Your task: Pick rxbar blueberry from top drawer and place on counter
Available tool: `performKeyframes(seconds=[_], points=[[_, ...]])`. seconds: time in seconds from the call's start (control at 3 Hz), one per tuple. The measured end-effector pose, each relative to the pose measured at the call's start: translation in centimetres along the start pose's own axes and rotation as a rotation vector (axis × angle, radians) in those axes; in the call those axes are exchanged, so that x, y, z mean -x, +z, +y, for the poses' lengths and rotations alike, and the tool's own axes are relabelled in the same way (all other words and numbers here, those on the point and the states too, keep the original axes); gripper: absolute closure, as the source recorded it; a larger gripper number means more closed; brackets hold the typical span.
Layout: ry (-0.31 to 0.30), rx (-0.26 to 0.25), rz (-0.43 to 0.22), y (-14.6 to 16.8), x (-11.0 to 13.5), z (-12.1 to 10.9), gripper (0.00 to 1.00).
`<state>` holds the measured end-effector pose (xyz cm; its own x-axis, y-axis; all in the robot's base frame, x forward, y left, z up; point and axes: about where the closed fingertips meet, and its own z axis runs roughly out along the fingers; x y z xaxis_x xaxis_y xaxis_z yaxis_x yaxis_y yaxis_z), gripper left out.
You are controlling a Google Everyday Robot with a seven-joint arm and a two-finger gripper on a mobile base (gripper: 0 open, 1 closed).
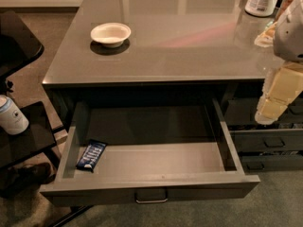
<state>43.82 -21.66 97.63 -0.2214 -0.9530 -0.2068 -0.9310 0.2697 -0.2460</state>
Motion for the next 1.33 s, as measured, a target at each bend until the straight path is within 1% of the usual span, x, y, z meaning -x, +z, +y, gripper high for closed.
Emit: performKeyframes(seconds=[0.33, 0.67, 1.0, 1.33], points=[[0.0, 0.0, 0.0, 0.0, 0.0, 0.0, 0.0], [0.016, -0.019, -0.07, 1.2, 1.1, -0.5, 0.0], [0.034, -0.018, -0.185, 4.7, 3.9, -0.9, 0.0], [0.019, 0.009, -0.241, 8.6, 6.0, -1.1, 0.0]])
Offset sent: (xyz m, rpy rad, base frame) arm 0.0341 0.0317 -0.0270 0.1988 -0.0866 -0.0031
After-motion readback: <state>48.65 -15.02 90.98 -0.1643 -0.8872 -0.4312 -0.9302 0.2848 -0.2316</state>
